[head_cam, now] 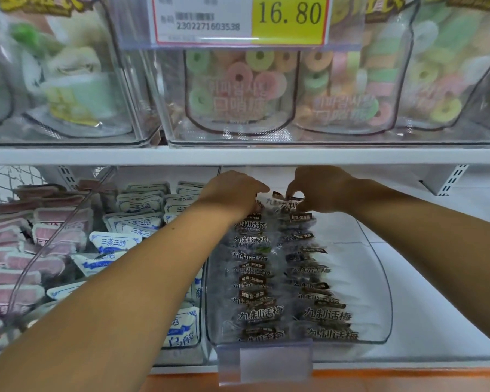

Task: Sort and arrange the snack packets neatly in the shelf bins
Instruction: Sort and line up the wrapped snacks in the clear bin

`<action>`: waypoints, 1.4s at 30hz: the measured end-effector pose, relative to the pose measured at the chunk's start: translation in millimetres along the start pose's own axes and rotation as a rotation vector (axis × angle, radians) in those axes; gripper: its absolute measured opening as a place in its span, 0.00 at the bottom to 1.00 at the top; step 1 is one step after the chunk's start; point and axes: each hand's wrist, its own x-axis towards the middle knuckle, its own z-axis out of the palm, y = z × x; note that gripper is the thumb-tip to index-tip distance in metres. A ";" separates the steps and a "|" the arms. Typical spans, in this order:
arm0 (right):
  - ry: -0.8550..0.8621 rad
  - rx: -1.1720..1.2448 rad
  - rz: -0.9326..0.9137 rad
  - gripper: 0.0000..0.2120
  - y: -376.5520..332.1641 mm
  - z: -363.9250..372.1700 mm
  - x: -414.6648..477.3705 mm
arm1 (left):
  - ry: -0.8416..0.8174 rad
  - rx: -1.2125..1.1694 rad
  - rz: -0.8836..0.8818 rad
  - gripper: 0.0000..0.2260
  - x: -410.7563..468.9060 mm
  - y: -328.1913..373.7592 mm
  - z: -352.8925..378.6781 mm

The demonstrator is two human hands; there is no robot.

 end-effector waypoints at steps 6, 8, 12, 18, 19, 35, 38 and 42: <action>-0.063 0.136 0.041 0.23 -0.6 -5.2 1.6 | -0.005 0.006 -0.006 0.20 1.3 0.1 0.8; -0.057 0.085 0.043 0.19 -1.1 -6.7 2.1 | -0.005 0.032 -0.008 0.21 2.4 -0.7 1.3; 0.005 0.004 0.074 0.10 4.4 -1.2 -0.9 | -0.010 0.099 -0.043 0.18 3.5 0.9 3.3; -0.106 -0.019 0.133 0.15 -3.2 -3.2 14.3 | 0.005 0.009 -0.017 0.18 2.3 2.7 -4.0; -0.130 0.066 0.139 0.20 -1.7 -7.0 9.7 | 0.022 -0.108 -0.008 0.18 -2.7 2.9 -10.4; 0.070 -0.118 0.167 0.06 -14.7 3.2 1.9 | -0.028 0.524 0.025 0.08 -6.0 24.0 -15.3; 0.047 0.059 0.103 0.13 -7.6 -2.8 -9.9 | -0.039 0.317 0.055 0.06 -8.3 14.1 -18.3; -0.038 0.360 -0.009 0.24 -12.3 -36.9 -79.9 | -0.261 0.013 0.177 0.15 -59.8 19.1 -51.4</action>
